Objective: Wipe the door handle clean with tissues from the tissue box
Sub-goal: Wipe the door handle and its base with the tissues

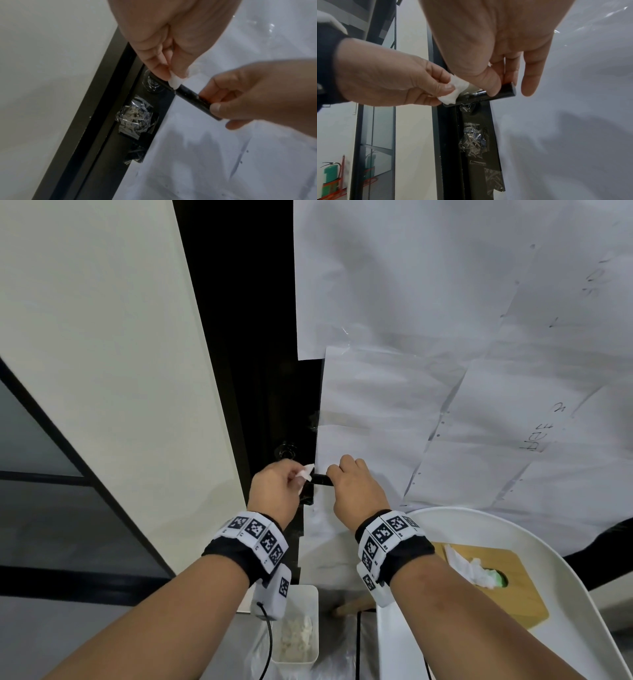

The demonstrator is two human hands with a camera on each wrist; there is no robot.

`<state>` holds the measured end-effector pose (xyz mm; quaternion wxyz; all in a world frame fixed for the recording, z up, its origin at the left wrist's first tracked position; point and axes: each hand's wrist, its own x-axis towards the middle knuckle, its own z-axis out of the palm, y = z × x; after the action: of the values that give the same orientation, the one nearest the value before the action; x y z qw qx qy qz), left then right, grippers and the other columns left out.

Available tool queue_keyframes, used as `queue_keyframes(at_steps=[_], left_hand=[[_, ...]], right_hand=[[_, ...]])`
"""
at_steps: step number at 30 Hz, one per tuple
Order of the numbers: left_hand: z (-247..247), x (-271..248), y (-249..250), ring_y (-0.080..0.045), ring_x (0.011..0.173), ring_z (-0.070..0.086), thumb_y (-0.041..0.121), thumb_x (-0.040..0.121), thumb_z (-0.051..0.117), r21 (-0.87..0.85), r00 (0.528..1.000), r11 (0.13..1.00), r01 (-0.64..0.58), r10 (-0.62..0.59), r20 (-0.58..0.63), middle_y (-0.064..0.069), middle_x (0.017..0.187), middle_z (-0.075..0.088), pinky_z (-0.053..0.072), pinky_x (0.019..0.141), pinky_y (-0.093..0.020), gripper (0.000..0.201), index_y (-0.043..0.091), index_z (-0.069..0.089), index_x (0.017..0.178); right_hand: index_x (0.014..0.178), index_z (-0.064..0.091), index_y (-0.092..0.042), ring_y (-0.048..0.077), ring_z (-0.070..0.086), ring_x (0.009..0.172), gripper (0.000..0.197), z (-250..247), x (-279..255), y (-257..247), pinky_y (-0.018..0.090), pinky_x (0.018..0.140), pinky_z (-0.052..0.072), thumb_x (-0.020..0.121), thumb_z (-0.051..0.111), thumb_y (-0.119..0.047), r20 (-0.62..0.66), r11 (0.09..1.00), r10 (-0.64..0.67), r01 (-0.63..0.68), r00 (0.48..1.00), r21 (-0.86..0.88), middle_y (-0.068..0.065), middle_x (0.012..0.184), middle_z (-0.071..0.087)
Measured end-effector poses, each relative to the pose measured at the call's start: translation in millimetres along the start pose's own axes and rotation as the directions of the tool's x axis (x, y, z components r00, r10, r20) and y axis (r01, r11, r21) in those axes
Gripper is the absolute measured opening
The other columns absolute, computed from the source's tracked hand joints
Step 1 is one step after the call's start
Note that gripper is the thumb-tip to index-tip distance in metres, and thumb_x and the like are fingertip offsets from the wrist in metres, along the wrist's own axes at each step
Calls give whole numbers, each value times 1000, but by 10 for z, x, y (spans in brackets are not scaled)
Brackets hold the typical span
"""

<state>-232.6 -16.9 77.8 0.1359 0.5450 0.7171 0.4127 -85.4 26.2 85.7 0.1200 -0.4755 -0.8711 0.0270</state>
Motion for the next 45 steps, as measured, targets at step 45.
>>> queue_keyframes(at_steps=[45], left_hand=[[-80, 286, -278, -10, 92, 53, 2, 85, 65, 128, 990, 987, -101, 88, 107, -2, 111, 55, 35, 71, 0, 17, 5, 72, 100]], right_hand=[[80, 64, -2, 27, 44, 81, 23, -78, 90, 91, 33, 62, 32, 77, 44, 9, -43, 992, 126, -128, 991, -25, 12, 93, 53]])
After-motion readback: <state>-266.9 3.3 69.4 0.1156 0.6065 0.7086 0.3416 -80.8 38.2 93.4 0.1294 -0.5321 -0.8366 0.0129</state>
